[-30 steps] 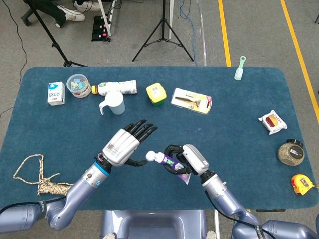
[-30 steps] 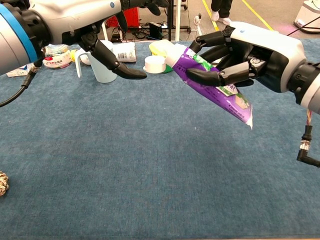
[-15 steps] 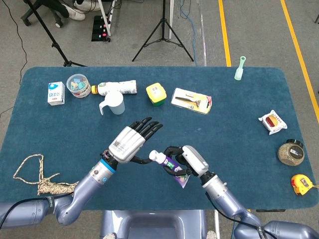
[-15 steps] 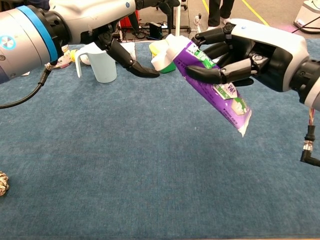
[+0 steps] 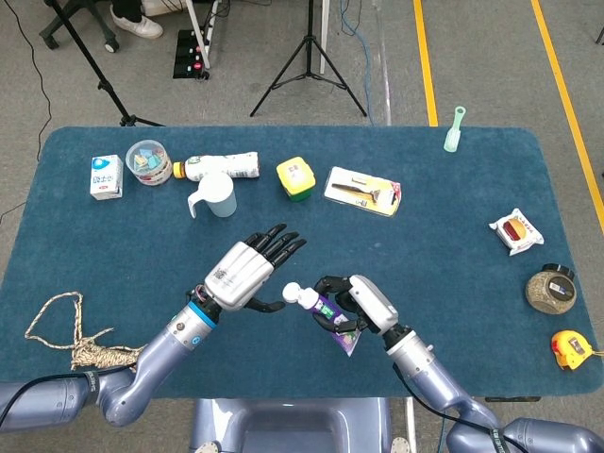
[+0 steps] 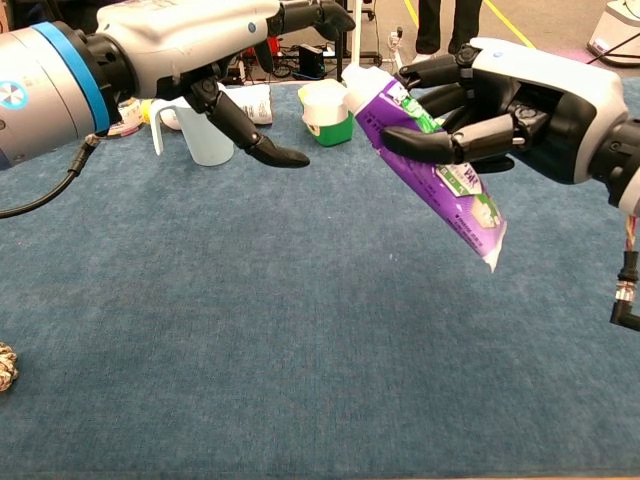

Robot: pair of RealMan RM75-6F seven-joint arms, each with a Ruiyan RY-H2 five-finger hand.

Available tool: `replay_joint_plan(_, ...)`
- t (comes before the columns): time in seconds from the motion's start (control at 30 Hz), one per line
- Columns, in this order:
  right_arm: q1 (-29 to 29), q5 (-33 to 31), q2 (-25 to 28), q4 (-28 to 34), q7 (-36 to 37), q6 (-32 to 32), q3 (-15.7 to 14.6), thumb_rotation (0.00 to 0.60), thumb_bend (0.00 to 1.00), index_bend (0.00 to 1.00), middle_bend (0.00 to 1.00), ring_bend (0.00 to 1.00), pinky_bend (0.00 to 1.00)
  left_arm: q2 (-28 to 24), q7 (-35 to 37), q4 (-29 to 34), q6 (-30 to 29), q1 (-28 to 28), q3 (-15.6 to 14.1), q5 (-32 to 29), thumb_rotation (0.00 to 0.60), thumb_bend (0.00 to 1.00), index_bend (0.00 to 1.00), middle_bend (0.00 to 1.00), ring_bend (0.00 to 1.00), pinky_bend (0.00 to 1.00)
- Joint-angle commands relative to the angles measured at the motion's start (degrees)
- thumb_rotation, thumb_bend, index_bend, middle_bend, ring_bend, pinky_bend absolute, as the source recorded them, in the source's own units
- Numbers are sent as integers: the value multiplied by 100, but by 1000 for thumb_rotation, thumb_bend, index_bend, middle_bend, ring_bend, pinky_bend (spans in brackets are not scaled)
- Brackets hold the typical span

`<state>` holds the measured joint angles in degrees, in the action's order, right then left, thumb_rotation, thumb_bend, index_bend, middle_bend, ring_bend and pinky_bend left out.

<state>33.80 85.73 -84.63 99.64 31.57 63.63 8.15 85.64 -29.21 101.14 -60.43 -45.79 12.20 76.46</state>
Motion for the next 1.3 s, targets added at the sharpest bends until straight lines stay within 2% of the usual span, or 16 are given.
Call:
replay_joint_plan(0.03, 10, 11, -3, -15, -36, -20, -19, 542, 582, 728, 853, 1000, 1000, 30, -7, -29, -16, -38, 44, -19, 430, 112, 54, 121, 48, 273)
replay_joint_plan(0.27, 32, 6, -22, -126, -322, -94, -94, 542, 582, 732, 859, 1000, 1000, 15, -53, -40, -85, -208, 312, -87, 432, 112, 54, 121, 48, 273)
replay_joint_plan(0.43, 39, -7, -21, -141, -498, -107, -109, 543, 582, 734, 863, 1000, 1000, -33, -27, 29, -148, -260, 393, -115, 435, 112, 54, 121, 48, 273)
replay_joint_plan(0.93, 68, -65, -75, -156, -883, -144, -119, 543, 582, 739, 866, 1000, 1000, 13, -78, 231, -117, -405, 346, -339, 433, 112, 54, 121, 48, 273)
replay_joint_plan(1.3, 23, -73, -60, -189, -790, -111, -145, 542, 582, 740, 867, 1000, 1000, -5, 1, 224, -93, -474, 373, -542, 433, 112, 49, 121, 48, 273)
